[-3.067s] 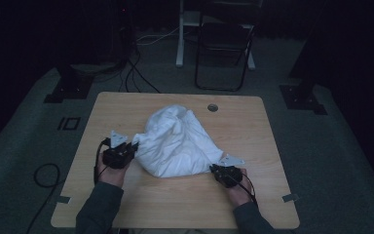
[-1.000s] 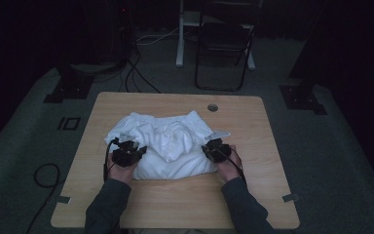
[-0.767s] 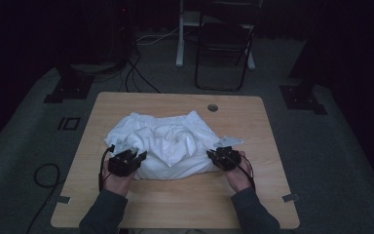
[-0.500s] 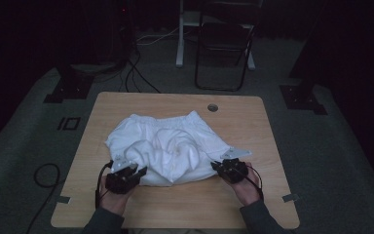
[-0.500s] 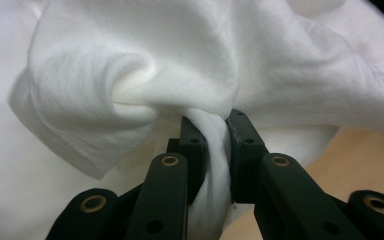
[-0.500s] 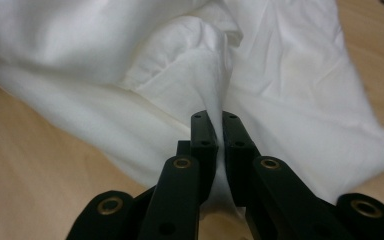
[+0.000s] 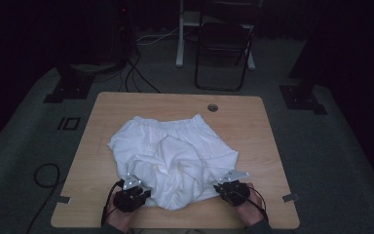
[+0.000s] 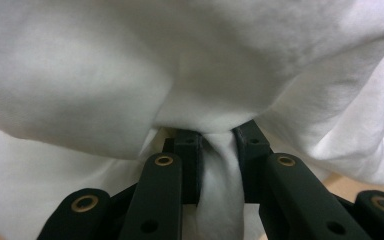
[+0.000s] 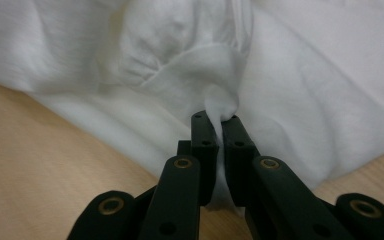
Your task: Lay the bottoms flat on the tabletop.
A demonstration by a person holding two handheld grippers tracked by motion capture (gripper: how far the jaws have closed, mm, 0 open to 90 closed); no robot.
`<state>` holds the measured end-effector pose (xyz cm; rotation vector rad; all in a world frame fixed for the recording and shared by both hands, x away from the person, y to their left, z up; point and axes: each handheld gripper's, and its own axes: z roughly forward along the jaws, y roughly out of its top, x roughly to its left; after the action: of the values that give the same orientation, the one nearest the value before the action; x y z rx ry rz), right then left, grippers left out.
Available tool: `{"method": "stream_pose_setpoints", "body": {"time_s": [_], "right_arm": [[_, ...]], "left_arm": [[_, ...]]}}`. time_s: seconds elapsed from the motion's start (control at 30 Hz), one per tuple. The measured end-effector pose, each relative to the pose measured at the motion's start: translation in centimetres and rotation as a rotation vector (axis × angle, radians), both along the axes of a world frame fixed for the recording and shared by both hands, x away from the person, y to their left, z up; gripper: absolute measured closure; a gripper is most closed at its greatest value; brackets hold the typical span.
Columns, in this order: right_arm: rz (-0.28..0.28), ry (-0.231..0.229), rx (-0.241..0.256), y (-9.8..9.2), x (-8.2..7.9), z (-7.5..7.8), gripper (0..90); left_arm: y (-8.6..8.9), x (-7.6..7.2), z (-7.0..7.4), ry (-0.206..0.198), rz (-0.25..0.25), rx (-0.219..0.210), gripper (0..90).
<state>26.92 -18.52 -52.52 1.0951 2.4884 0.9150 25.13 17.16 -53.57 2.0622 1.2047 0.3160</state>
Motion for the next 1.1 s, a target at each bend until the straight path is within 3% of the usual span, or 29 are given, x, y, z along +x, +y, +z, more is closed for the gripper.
{"method": "stream_pose_setpoints", "body": {"time_s": [0.13, 0.27, 0.3, 0.4, 0.5, 0.57, 0.63, 0.7, 0.87, 0.97, 1.0, 1.1], "right_arm": [[-0.017, 0.005, 0.008, 0.0, 0.4, -0.7, 86.8], [-0.055, -0.027, -0.003, -0.2, 1.4, -0.8, 86.4], [-0.065, -0.029, 0.0, -0.2, 1.7, -0.9, 86.4], [-0.107, -0.046, 0.001, -0.3, 2.9, -1.0, 86.2], [-0.131, -0.026, 0.008, -0.4, 3.7, -0.7, 83.2], [-0.13, -0.037, 0.008, -0.3, 3.6, -0.1, 74.5], [-0.111, -0.065, 0.021, -0.4, 3.4, 0.8, 69.1], [-0.099, -0.1, 0.022, -0.7, 3.2, 1.9, 63.6], [-0.084, -0.18, 0.06, -1.0, 3.4, 5.1, 56.8], [-0.078, -0.204, 0.068, -0.7, 4.0, 6.0, 55.2], [-0.062, -0.225, 0.09, 0.4, 5.7, 6.9, 54.4], [-0.037, -0.213, 0.117, 1.6, 7.6, 7.3, 57.5]], "left_arm": [[-0.4, 1.3, -0.1, -0.039, -0.002, 0.035, 76.4], [-1.1, 4.0, -0.3, -0.088, -0.009, 0.062, 75.6], [-1.2, 4.8, -0.5, -0.094, 0.001, 0.047, 75.4], [-1.6, 6.6, -0.5, -0.075, 0.026, 0.017, 73.7], [-1.6, 7.0, 0.1, -0.03, 0.057, 0.01, 66.6], [-1.3, 6.3, 0.8, -0.036, 0.06, 0.006, 59.6], [-0.4, 5.5, 1.6, -0.04, 0.069, -0.027, 54.5], [0.8, 4.6, 2.5, -0.044, 0.076, -0.059, 51.8], [2.8, 3.9, 4.7, -0.092, 0.105, -0.074, 48.4], [3.3, 4.5, 5.7, -0.116, 0.13, -0.091, 46.6], [3.2, 6.3, 6.7, -0.136, 0.152, -0.096, 43.1], [2.7, 8.6, 7.5, -0.14, 0.161, -0.101, 39.9]]}}
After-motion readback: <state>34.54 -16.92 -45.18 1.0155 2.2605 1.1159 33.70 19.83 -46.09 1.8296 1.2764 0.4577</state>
